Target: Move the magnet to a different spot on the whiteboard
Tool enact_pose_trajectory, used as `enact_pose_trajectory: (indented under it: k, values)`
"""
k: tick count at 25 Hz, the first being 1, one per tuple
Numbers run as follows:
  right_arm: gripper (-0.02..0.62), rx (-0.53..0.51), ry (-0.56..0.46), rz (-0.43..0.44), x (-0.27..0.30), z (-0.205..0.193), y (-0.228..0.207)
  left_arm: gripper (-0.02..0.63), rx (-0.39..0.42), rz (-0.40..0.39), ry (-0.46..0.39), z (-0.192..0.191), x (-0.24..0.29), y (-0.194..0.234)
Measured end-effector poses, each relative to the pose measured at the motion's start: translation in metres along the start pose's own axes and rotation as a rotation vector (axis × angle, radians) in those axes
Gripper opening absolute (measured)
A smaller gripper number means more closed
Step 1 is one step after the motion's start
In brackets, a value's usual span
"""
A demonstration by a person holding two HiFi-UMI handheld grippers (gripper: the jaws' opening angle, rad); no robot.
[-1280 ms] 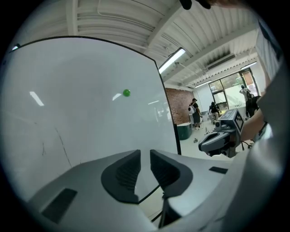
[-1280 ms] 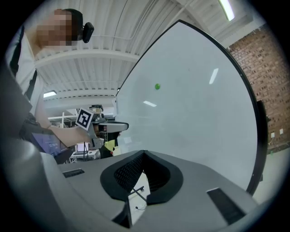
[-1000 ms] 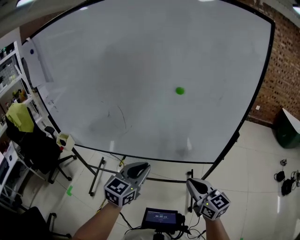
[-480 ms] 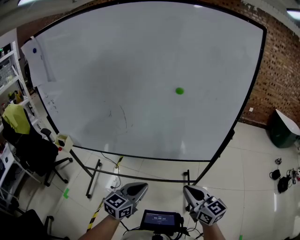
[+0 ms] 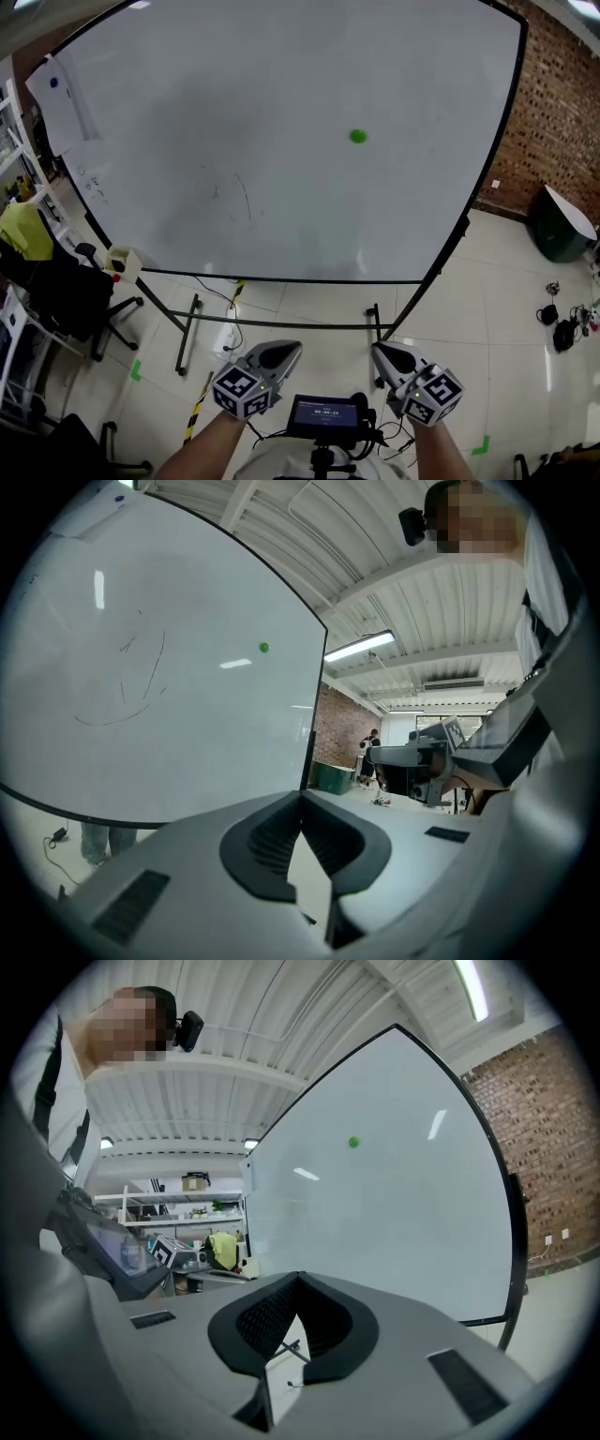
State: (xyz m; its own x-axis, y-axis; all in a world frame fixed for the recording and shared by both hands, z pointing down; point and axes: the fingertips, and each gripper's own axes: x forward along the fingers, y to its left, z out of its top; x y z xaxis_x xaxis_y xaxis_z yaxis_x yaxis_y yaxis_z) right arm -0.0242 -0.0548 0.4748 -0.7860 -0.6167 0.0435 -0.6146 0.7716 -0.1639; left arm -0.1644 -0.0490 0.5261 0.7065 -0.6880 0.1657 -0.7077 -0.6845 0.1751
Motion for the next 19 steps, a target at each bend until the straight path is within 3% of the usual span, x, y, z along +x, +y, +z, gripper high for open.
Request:
enact_pose_trajectory:
  k: [19]
  values:
    - [0.025,0.015,0.003,-0.007,0.002,-0.007,0.007,0.028,0.025,-0.027,-0.002,0.001,0.000,0.000]
